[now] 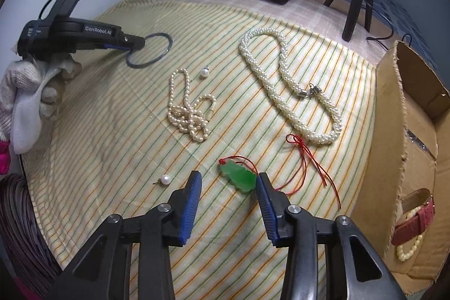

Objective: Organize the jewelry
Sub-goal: 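Close the left tool on the black rubber ring and lift it, then grasp the green jade pendant with the right tool and lift it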

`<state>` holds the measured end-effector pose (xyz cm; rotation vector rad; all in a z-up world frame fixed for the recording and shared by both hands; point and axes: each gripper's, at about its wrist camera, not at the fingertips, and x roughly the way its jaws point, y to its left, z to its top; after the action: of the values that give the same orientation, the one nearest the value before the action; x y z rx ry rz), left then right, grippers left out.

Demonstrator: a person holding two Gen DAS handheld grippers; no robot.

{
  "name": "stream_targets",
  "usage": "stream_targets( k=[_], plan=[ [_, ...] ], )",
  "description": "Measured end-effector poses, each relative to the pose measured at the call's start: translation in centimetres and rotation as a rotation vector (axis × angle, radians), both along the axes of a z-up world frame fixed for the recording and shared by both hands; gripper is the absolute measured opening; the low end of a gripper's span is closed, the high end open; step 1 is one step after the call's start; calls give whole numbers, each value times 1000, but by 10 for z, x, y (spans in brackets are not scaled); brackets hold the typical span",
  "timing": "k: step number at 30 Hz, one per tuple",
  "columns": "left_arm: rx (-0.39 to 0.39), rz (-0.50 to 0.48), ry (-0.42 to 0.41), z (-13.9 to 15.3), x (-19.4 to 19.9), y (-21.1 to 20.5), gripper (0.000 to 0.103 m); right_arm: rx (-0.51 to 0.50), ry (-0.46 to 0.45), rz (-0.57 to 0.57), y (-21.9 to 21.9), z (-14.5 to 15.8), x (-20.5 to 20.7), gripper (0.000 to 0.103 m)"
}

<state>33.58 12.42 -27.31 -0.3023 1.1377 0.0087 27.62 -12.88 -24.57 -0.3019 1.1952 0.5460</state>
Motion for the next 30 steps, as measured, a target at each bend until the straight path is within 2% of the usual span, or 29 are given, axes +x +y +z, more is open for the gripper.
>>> stream_targets(
  k=[8,11,13,16,18,25,30],
  plan=[
    [61,-21,-16,-4,4,-8,9,-44,-2,7,7,-7,2,36],
    [74,-16,-25,-5,6,-11,5,-54,-9,4,8,-8,2,27],
    [74,-10,-31,-5,4,-11,4,-53,-11,-2,8,-7,1,18],
    [49,8,-38,-2,-1,-7,2,-46,-15,-16,4,-6,0,6],
    [34,18,-46,1,-5,-4,2,-35,-15,-27,1,-5,-1,3],
    [10,39,-85,13,-24,-1,2,48,-11,-70,-7,4,-7,3],
    [15,15,-130,27,-39,-10,2,107,-28,-106,-14,19,-11,3]
  ],
)
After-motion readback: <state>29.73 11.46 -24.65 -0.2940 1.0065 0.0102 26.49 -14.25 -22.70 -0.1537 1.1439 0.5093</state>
